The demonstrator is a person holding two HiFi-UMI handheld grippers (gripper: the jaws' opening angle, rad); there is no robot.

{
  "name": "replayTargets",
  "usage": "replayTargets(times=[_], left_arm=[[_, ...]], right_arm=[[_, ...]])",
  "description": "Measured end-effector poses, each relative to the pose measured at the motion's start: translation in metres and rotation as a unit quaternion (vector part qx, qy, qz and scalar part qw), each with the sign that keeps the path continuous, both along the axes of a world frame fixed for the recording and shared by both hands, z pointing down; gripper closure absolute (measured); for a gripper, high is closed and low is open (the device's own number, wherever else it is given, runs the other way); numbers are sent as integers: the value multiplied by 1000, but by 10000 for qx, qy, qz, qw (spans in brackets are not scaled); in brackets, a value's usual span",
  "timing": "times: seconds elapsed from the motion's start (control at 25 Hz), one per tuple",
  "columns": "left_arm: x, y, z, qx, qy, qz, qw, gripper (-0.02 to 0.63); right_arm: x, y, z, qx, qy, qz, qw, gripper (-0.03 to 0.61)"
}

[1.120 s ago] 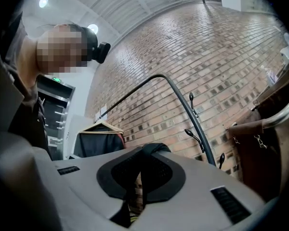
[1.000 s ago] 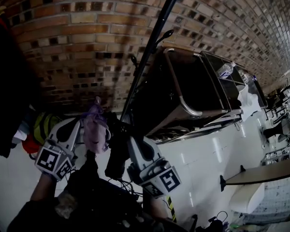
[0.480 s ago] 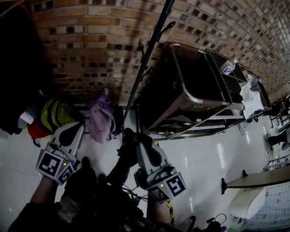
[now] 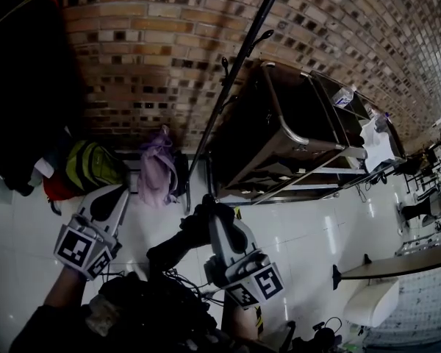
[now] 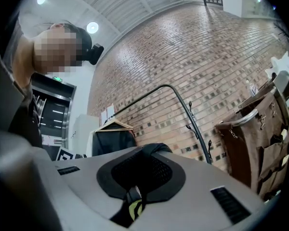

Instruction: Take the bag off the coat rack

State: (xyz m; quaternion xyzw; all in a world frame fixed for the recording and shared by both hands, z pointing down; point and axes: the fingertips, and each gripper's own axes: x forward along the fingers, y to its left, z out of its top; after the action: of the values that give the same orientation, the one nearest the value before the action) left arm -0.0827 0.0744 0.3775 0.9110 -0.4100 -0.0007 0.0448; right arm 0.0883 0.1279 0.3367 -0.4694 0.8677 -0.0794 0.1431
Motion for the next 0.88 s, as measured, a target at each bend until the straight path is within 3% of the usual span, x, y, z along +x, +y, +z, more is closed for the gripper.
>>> replayTargets(times=[0.28, 0.88], left_arm=[[-42, 27, -7, -5, 36, -120, 9999, 574], [-81, 53, -9, 45, 98, -339, 9994, 574]], right_arm=[[-26, 17, -4, 10, -24, 220, 9998, 560], [-77, 39, -4, -48, 46, -175, 9998, 560]])
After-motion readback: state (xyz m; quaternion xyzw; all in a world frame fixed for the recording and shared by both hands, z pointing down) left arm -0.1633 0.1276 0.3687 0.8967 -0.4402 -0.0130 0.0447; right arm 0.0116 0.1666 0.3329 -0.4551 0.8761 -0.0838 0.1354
